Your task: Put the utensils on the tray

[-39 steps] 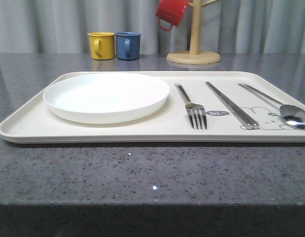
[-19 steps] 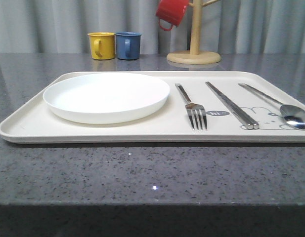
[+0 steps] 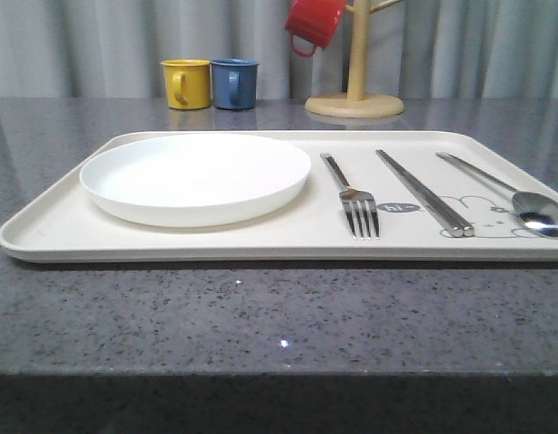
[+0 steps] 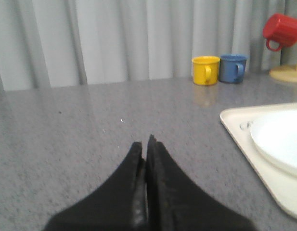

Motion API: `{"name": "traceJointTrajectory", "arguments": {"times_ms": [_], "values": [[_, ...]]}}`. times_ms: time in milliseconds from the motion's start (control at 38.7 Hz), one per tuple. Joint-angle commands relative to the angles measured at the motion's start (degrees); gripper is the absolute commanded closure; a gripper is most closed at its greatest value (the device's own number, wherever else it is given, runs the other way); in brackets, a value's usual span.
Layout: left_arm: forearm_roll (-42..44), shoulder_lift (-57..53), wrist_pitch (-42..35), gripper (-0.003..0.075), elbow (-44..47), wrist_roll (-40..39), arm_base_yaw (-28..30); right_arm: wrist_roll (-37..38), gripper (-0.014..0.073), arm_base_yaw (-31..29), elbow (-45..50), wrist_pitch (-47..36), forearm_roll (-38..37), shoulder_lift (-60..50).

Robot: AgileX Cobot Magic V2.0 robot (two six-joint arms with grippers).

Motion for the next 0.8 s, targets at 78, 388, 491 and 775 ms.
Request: {"name": "traceJointTrajectory", "arguments": {"times_ms": [78, 388, 491, 775], "values": [[-0.85, -1.31, -7.54, 0.0738, 7.18, -0.6, -0.98, -0.47, 0.0655, -0.1, -1.43, -4.62, -0.36, 0.53], [-4.98, -1.31, -15.15, 0.0738, 14.24, -0.6, 4.99, -0.47, 0.0655, -0.1, -1.43, -4.62, -0.36, 0.53], [-4.98, -1.31, -14.61, 0.0738, 14.24, -0.6, 5.09, -0.47, 0.0655, -0.1, -1.43, -4.62, -0.36, 0.53], [-4.98, -1.31, -14.56, 0.0738, 14.24, -0.6, 5.09, -0.47, 0.0655, -0.1, -1.43, -4.62, -0.36, 0.53]]}}
